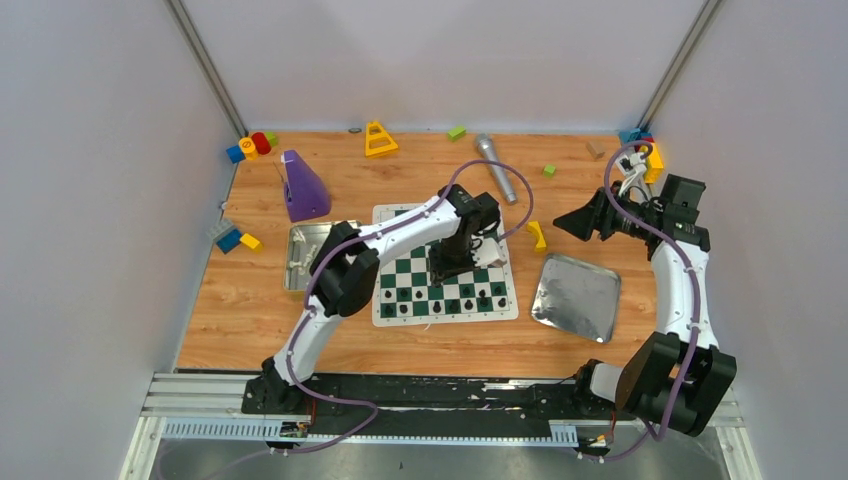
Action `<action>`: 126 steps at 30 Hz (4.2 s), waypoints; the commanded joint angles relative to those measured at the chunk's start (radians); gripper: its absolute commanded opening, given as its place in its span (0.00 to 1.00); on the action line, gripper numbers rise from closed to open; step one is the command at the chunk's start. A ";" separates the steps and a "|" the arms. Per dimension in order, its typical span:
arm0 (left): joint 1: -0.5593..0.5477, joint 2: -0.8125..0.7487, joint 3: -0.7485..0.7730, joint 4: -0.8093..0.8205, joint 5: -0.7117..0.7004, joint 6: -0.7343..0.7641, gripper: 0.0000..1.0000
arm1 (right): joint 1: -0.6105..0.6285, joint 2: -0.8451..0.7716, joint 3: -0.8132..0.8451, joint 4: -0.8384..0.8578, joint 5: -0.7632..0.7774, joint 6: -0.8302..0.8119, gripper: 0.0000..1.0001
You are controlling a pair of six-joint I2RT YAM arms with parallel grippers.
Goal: Set up the chess pieces on the board
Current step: Place the chess piece on the chessboard, then pick up the chess piece from the storage box.
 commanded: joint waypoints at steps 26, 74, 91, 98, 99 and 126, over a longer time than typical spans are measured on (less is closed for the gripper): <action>-0.037 0.144 0.112 -0.099 -0.021 0.002 0.11 | -0.037 -0.008 -0.003 -0.029 -0.103 -0.065 0.66; 0.628 -0.594 -0.665 0.657 -0.112 -0.259 0.57 | -0.055 0.021 -0.003 -0.042 -0.124 -0.069 0.67; 0.754 -0.472 -0.751 0.836 -0.070 -0.342 0.41 | -0.055 0.047 -0.005 -0.045 -0.132 -0.074 0.67; 0.770 -0.460 -0.801 0.900 -0.043 -0.405 0.39 | -0.054 0.052 -0.004 -0.051 -0.141 -0.079 0.67; 0.771 -0.459 -0.806 0.904 -0.039 -0.413 0.38 | -0.054 0.054 -0.004 -0.053 -0.144 -0.079 0.67; 0.833 -0.416 -0.841 0.998 -0.024 -0.486 0.31 | -0.054 0.073 -0.004 -0.070 -0.183 -0.092 0.67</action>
